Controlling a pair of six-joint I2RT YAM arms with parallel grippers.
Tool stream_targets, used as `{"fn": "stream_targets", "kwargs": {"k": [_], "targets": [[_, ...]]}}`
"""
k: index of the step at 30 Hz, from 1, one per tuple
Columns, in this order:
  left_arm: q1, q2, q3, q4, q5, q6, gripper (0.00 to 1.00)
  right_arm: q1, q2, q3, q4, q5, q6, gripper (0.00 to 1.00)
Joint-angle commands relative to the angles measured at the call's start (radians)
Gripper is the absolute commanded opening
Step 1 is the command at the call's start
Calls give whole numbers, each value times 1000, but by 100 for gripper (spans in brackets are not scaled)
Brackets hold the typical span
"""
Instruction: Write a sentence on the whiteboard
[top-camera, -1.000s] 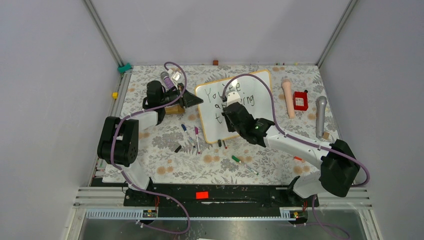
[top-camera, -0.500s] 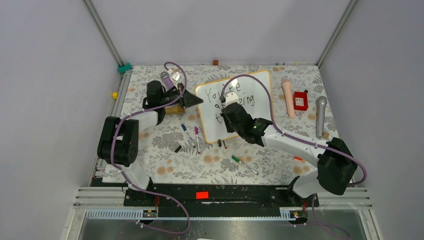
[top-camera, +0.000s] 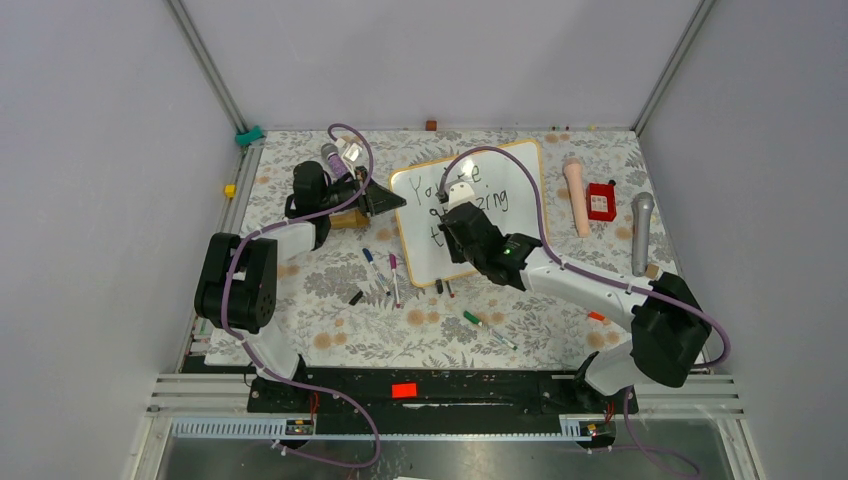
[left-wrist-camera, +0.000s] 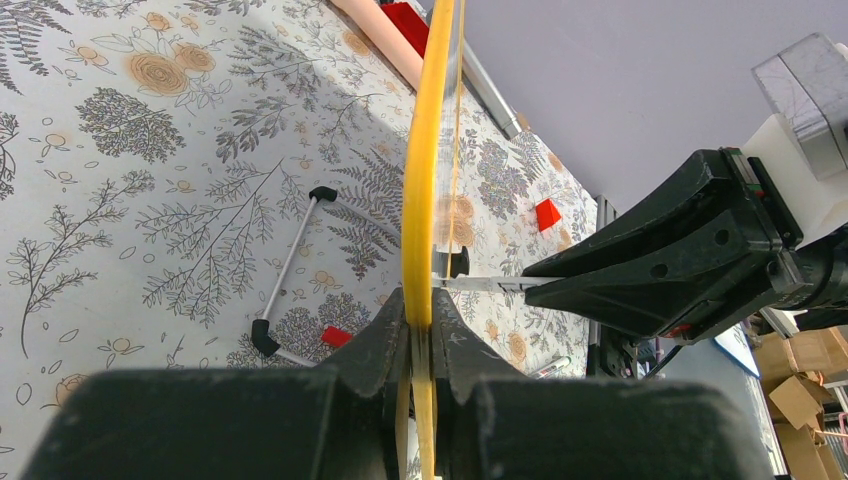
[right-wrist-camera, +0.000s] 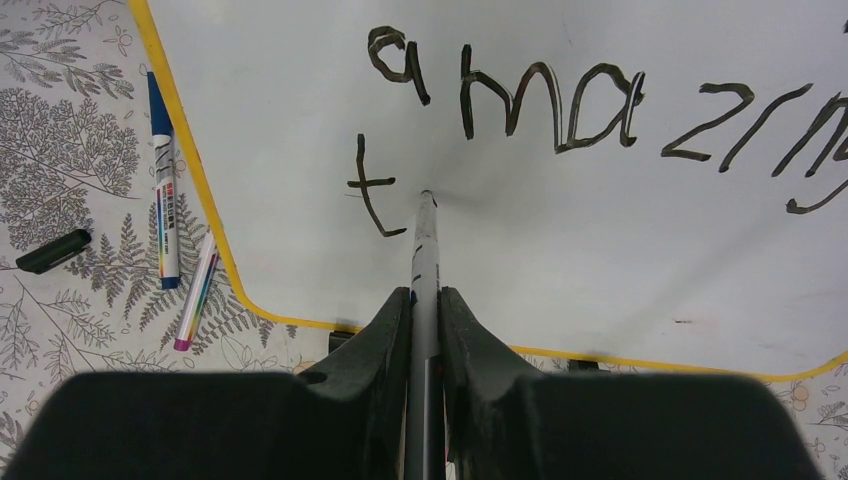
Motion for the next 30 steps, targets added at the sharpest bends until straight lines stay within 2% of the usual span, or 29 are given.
{"fn": "stream_targets", "kwargs": {"k": [1,11,30], "targets": [[-3,-38,-7,41,10,76,0,-6,0,-2,1,4,16,0],[-3,-38,-7,40,12,79,0,-6,-50,-94,-6,-34,57,0],[-2,-46,-13,32,9,84,0,-29,28,60,-9,31,14,0]]}}
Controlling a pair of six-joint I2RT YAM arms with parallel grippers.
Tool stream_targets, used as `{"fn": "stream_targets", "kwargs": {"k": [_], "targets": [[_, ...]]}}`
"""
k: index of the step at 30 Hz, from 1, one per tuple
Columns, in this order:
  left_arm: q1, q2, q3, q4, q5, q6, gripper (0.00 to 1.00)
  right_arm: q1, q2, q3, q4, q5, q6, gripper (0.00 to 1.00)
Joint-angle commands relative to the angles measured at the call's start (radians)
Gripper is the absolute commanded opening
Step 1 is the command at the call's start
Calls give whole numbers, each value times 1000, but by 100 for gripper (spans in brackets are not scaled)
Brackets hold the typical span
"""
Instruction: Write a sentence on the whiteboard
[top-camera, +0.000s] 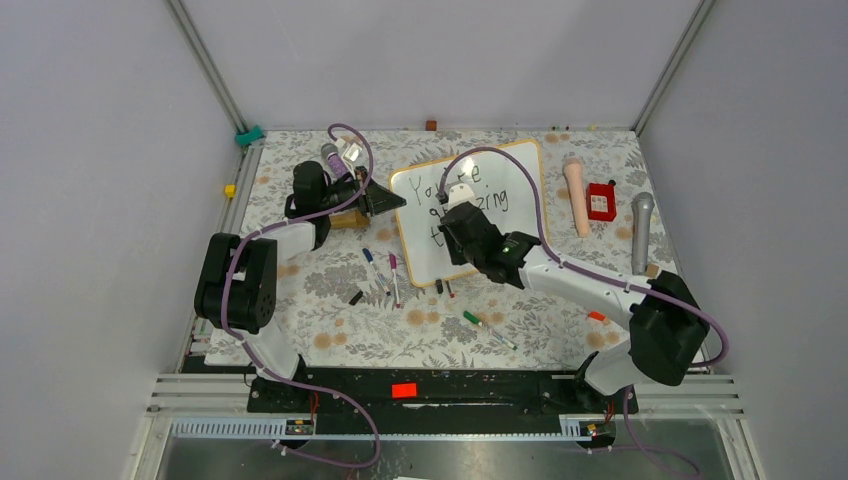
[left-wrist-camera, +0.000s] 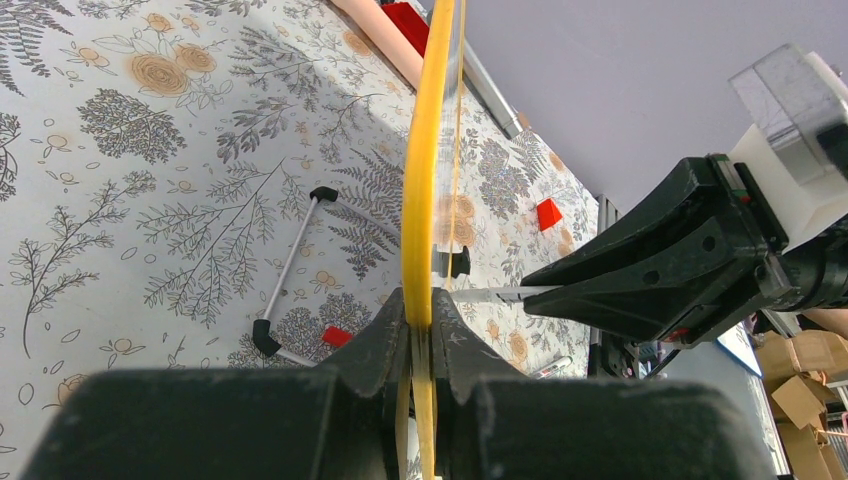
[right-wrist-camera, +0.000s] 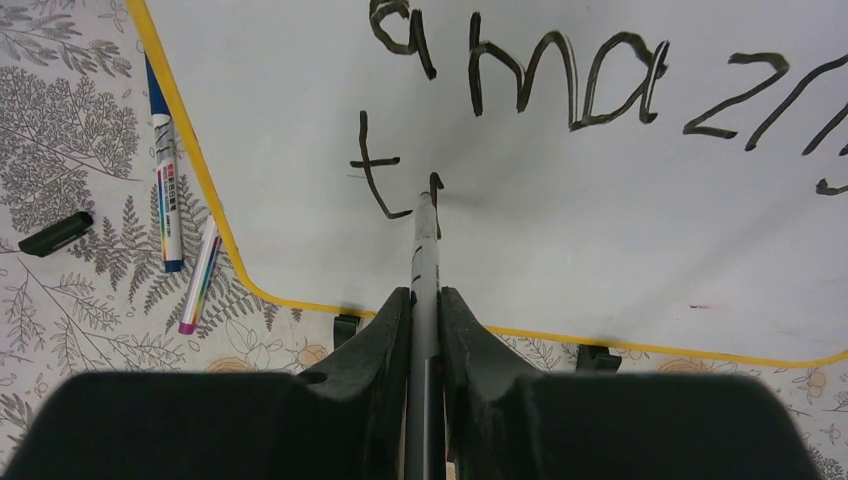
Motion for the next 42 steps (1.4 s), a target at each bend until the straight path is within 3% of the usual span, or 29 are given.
{"fn": "stream_targets", "kwargs": {"k": [1,20,42], "targets": [[-2,-44,-13,35,10,77,0,-32,23,60,28,61,-10,0],[-1,-37,-4,34,13,75,0,-76,-70,27,25,39,-8,0],[2,-34,1,33,13,75,0,-99,-50,37,60,-176,-22,0]]}}
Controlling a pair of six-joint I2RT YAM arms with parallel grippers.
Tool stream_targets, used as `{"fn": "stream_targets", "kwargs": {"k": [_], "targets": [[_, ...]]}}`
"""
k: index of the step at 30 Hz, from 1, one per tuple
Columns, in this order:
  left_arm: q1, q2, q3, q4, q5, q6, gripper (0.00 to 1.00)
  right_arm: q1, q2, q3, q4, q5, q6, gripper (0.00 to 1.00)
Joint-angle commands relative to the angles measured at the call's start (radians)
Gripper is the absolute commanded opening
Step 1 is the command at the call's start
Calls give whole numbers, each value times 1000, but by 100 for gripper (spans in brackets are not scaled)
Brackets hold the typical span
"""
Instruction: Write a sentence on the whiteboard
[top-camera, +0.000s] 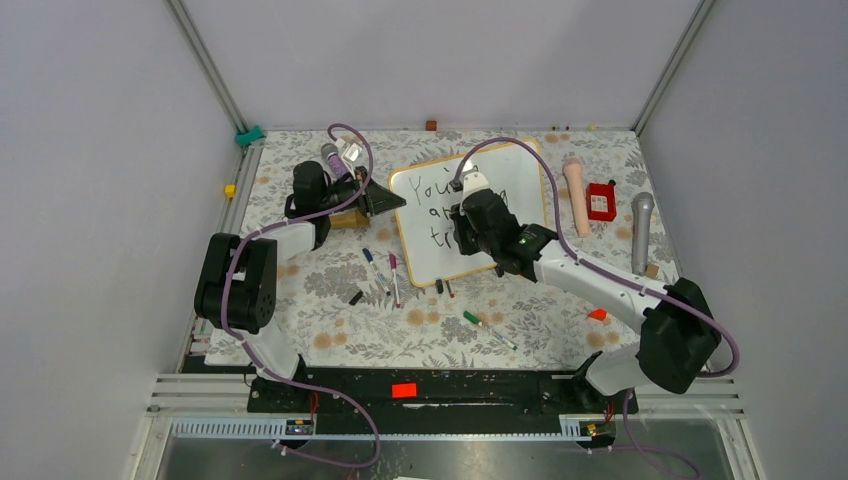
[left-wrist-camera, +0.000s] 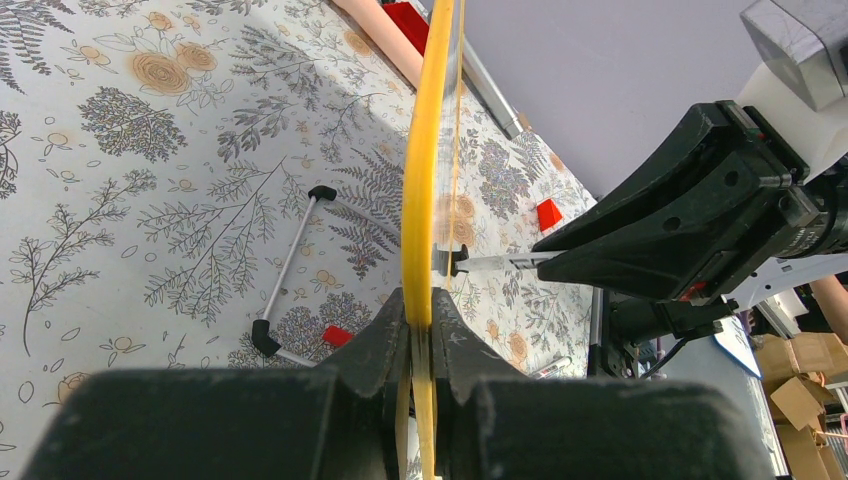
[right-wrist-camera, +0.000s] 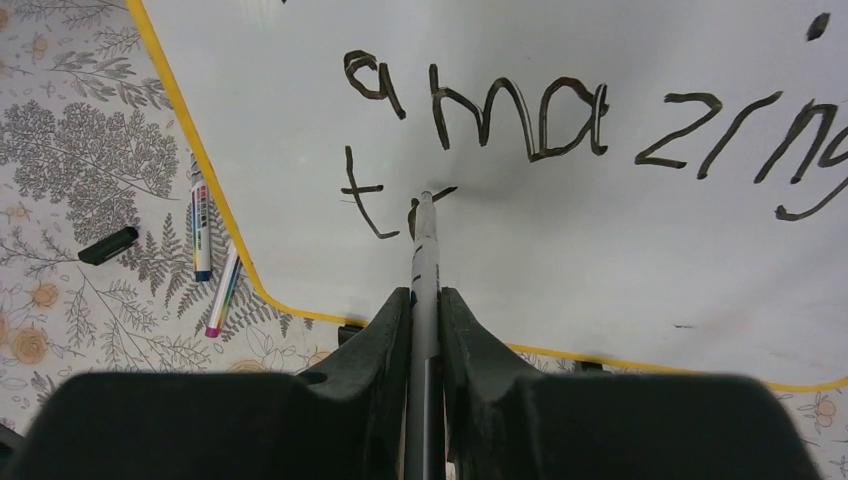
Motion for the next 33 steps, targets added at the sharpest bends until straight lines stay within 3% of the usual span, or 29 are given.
{"fn": "stream_targets", "kwargs": {"k": [1,18,33], "targets": [[2,-34,-1,38,14,75,0,-3,6,35,46,-50,-5,0],[1,-34,-2,34,15,78,0,-3,62,68,29,-10,9,0],[3,-30,0,35,17,78,0,-3,11,-26,12,-14,21,0]]}}
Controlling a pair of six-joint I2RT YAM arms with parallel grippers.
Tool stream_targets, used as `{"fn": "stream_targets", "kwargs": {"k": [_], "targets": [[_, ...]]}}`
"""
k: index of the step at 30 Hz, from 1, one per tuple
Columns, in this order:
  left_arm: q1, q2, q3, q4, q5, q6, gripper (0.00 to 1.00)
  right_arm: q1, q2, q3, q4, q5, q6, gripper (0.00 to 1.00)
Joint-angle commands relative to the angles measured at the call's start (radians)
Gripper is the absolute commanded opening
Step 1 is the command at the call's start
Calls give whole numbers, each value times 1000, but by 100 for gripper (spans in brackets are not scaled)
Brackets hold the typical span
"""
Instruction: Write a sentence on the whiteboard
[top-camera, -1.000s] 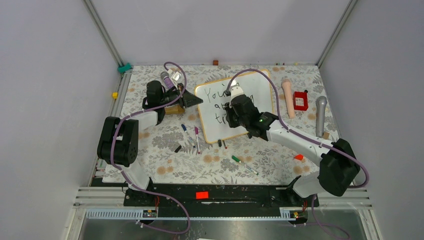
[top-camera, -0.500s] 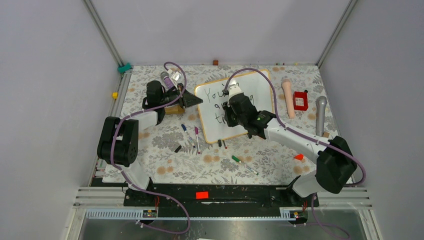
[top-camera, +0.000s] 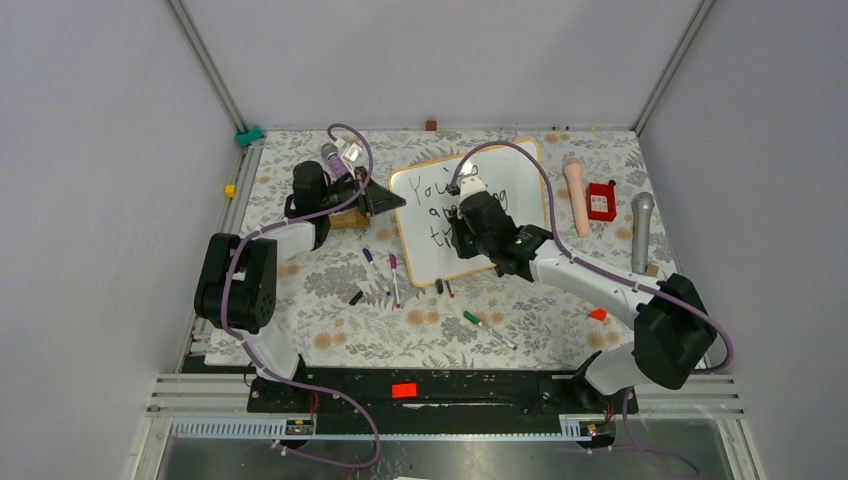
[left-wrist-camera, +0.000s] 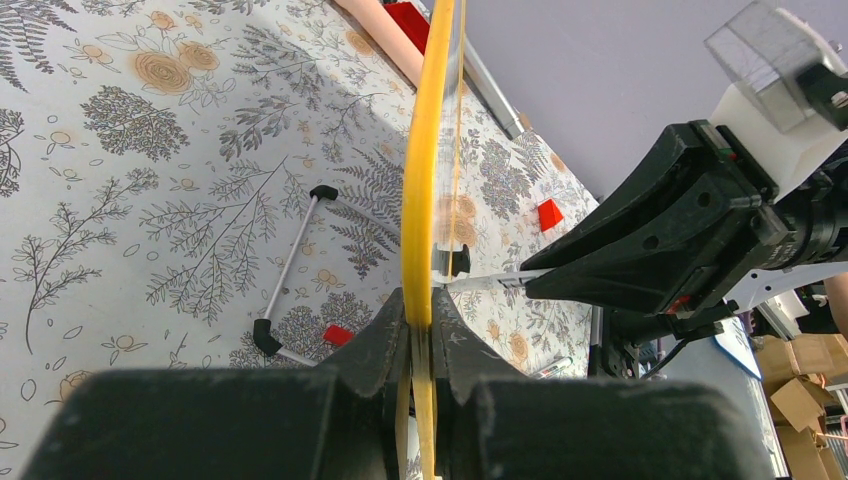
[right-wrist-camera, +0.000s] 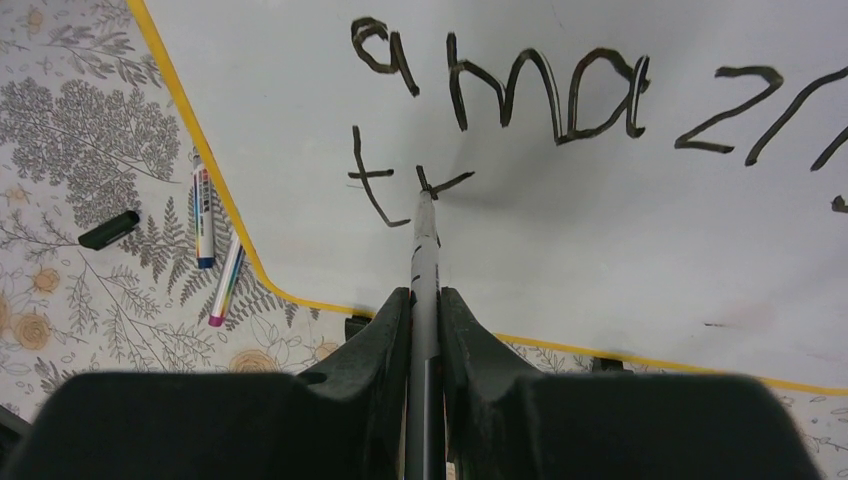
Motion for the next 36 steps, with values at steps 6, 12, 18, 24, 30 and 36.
{"fn": "stream_targets", "kwargs": {"k": [6,12,18,24,30,36], "targets": [[2,-28,4,35,17,77,0,-2,-39,-29,5,26,14,0],[1,-32,1,32,16,78,0,-4,-105,-20,32,6,12,0],[2,-26,8,39,16,70,0,-27,-139,-45,39,19,-14,0],[1,-34,8,32,18,72,0,-41,-117,-38,8,44,-19,0],[1,-38,3,33,18,71,0,-43,-103,-36,8,43,-23,0],[2,-47,-3,31,19,73,0,-43,-79,-26,8,43,-24,0]]}}
